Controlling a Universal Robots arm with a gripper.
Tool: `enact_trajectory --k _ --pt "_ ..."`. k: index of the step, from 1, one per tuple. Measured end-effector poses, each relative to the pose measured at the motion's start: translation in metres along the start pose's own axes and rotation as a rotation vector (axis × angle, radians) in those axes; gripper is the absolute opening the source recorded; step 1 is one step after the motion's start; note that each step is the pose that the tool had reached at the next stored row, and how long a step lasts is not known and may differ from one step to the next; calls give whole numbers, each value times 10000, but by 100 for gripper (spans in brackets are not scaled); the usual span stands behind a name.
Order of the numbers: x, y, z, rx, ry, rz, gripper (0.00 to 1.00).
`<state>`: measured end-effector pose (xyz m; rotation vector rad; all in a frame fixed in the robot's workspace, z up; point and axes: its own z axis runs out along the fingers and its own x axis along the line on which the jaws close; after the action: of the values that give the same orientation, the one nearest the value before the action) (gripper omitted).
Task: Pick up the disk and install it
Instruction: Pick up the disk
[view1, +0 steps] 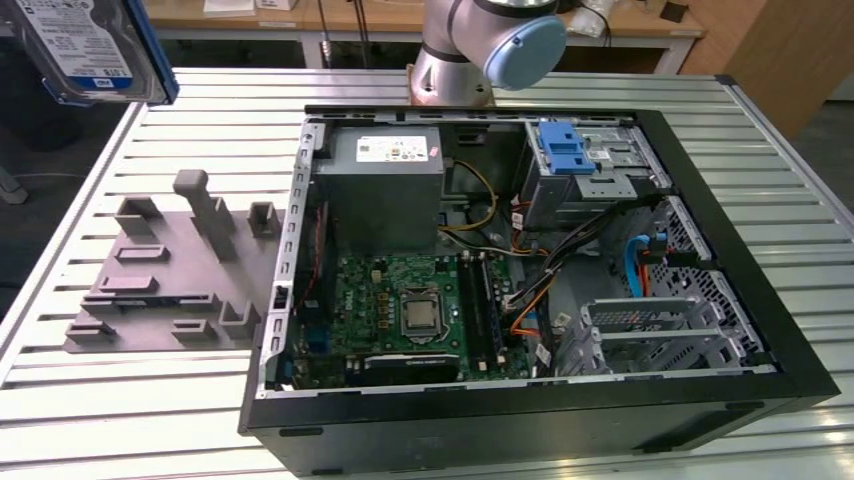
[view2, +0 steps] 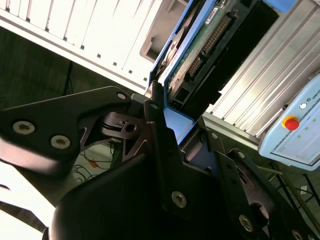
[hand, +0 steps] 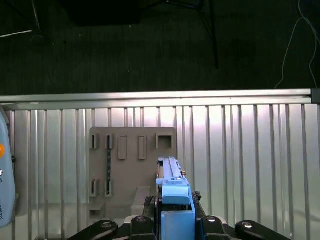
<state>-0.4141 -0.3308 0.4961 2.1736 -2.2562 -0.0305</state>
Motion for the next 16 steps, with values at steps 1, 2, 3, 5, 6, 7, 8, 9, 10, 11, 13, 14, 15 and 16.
enact_trajectory --k 1,2,3,5,6,7,8,9,10,11,13,14,15,16 --pt "-1 -10 0 0 0 0 36" --pt "-1 -20 0 0 -1 1 36" --pt "-1 -31 -1 -1 0 0 36" --pt "-3 -84 -1 0 0 0 36" --pt "-4 -94 -1 0 0 0 36" --pt "-4 -101 -1 0 0 0 36" --pt "-4 -109 -1 0 0 0 36" --pt "-4 -116 -1 0 0 1 36" --pt "-5 -124 -1 0 0 0 36" --pt "-5 -133 -2 -1 0 0 36" --pt "-6 -150 -2 0 0 0 36" --pt "-6 -157 -2 0 0 1 36" --pt "-7 -164 -2 -1 0 1 36" --pt "-7 -170 -2 -1 0 1 36"
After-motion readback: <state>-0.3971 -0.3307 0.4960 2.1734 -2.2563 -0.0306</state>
